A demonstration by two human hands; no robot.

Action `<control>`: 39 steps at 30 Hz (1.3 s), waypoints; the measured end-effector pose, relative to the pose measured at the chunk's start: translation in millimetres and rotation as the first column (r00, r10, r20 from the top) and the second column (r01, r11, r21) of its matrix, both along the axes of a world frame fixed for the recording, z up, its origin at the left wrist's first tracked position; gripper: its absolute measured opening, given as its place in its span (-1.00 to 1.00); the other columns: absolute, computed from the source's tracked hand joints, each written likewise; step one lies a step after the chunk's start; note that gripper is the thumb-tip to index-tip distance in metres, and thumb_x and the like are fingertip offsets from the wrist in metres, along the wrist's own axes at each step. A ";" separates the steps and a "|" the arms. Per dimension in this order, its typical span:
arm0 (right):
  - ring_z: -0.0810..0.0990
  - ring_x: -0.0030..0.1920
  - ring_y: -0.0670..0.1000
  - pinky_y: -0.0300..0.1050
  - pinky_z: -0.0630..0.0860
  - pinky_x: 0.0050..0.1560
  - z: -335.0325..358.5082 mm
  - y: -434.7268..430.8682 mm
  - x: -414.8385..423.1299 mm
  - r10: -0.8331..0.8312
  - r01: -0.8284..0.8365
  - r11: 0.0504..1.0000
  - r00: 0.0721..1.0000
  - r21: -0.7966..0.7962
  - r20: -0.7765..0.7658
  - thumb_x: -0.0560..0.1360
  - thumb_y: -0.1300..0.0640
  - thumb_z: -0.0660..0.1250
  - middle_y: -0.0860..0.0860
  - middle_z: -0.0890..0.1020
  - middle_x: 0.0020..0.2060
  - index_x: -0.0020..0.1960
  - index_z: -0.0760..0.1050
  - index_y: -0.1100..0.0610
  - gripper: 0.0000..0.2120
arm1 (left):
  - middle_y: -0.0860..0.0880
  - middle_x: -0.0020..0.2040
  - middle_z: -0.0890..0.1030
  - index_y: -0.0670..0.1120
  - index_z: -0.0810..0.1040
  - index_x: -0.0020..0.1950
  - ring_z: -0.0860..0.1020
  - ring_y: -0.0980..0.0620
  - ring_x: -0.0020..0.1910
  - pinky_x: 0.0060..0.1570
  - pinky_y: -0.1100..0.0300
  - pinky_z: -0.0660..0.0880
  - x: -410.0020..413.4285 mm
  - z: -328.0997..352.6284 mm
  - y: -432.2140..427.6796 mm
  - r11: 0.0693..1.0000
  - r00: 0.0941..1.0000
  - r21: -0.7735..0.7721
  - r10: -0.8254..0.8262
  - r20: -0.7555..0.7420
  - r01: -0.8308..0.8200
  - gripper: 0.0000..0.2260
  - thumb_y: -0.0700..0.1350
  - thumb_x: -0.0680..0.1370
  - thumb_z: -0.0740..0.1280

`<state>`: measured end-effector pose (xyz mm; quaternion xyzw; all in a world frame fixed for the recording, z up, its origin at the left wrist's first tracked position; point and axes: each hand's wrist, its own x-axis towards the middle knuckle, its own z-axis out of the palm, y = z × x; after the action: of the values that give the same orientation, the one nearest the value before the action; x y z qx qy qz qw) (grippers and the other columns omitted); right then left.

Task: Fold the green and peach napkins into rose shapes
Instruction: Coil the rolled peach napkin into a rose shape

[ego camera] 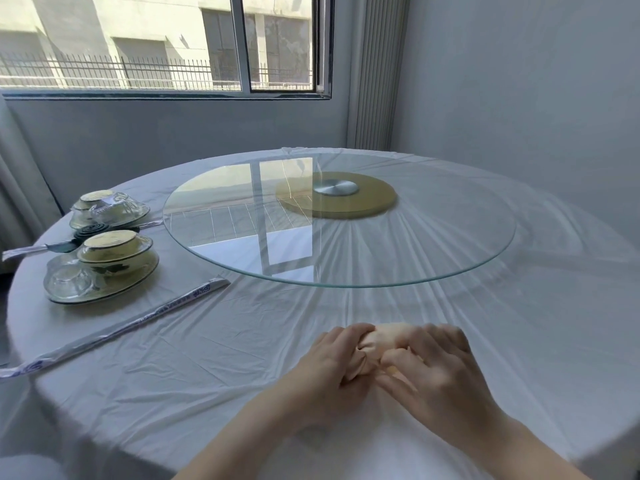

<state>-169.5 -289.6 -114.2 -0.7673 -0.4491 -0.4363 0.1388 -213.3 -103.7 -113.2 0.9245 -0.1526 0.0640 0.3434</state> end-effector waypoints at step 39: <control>0.37 0.36 -0.13 -0.18 0.39 0.29 -12.2 -3.9 13.1 0.207 -0.251 0.965 0.905 -0.074 -0.372 0.50 0.08 0.28 -0.07 0.41 0.36 0.39 0.34 0.11 -0.53 | -0.03 0.29 0.50 -0.15 0.32 0.38 0.41 0.10 0.25 0.26 0.40 0.22 -20.1 4.2 -2.6 0.958 0.948 0.267 0.013 0.317 -0.102 -0.35 0.24 0.43 0.22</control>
<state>-156.4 -293.5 -126.4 -0.7831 -0.5285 -0.2405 0.2229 -233.4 -106.4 -109.0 0.9460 -0.1852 0.1973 0.1788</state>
